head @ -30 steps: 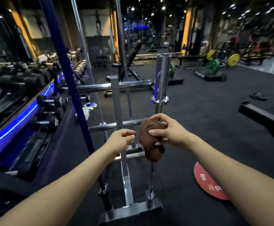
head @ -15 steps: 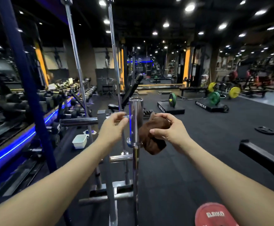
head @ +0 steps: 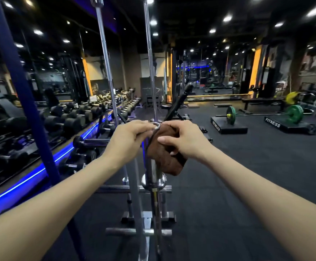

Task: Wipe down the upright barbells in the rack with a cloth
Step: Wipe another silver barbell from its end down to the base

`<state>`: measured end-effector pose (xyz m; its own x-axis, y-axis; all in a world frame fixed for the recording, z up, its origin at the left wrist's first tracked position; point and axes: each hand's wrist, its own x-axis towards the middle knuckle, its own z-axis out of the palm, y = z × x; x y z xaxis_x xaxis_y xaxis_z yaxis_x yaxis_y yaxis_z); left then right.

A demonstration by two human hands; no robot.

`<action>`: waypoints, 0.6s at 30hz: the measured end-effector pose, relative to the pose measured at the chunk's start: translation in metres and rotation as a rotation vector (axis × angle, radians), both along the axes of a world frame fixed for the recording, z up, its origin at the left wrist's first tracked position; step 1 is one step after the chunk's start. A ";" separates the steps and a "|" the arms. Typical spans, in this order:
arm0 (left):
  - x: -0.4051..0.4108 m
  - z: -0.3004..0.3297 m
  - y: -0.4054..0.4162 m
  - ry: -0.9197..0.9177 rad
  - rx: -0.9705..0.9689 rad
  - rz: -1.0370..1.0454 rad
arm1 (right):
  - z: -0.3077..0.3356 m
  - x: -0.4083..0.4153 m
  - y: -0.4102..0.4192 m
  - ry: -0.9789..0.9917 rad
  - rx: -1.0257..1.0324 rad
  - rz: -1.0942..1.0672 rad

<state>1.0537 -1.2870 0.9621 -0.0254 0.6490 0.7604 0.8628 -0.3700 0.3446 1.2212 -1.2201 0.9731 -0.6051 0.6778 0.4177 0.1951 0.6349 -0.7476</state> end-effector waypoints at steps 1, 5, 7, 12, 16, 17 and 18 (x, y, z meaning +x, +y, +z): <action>0.000 0.000 0.001 -0.013 -0.006 -0.017 | 0.004 0.001 0.001 -0.018 0.000 0.007; -0.003 -0.003 0.009 -0.041 0.024 -0.022 | 0.005 -0.007 0.012 -0.118 0.022 -0.013; -0.008 -0.005 0.012 -0.046 0.028 -0.012 | -0.013 -0.015 0.015 -0.222 0.006 -0.020; -0.016 -0.002 0.007 -0.040 0.017 -0.033 | -0.051 -0.020 0.014 -0.311 -0.111 -0.038; -0.013 0.002 0.006 -0.026 -0.016 -0.067 | -0.008 -0.014 0.011 -0.100 -0.063 -0.048; -0.012 0.001 0.007 -0.032 -0.013 -0.074 | 0.003 -0.011 0.011 -0.053 -0.040 -0.042; -0.011 0.001 0.008 -0.038 -0.009 -0.083 | 0.009 -0.010 0.011 -0.028 -0.029 -0.035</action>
